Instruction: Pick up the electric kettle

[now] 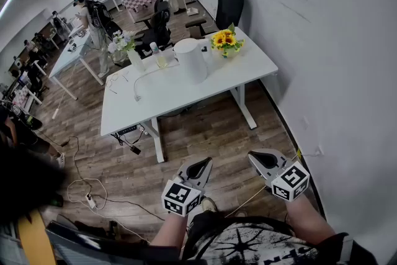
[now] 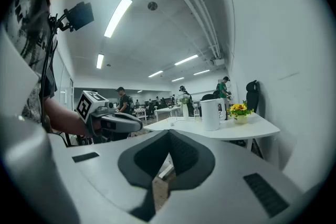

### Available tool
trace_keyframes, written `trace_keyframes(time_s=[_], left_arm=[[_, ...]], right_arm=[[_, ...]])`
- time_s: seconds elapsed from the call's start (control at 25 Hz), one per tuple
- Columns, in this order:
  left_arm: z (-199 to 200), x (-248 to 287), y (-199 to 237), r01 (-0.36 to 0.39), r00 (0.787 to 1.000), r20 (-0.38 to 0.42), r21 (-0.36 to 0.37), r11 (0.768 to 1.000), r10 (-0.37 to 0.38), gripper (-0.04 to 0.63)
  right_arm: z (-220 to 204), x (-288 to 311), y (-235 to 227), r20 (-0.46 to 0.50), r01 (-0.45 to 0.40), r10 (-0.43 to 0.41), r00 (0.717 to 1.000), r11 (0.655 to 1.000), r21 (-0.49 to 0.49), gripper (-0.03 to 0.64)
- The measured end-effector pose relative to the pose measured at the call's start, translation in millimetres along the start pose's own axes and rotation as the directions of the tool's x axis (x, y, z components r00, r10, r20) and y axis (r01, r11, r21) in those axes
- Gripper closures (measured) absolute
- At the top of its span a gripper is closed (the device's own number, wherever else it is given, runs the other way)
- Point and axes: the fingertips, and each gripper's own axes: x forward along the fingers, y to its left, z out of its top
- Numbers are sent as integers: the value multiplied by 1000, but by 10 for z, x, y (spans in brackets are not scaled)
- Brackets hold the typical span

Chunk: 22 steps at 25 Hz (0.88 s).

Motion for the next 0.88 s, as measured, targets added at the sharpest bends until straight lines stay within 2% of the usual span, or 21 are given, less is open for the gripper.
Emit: trace_keyframes(time_s=[0.4,0.68,0.88], left_arm=[[-7,-11,-74,9,1000,-2,-11,1000,-9,586],[22,0,-119,7,1000,-10,-1,1000,-7,586],[2,14,-86,5,1000,-28,-3,1000,-5,586]], right_arm=[[-67,-11,62,-9,-13,13,1000,1000,8,595],[26,-19,45,52,-56,53,997,996,73,594],[-4,51,38,55,-65,60,997,994,90,594]])
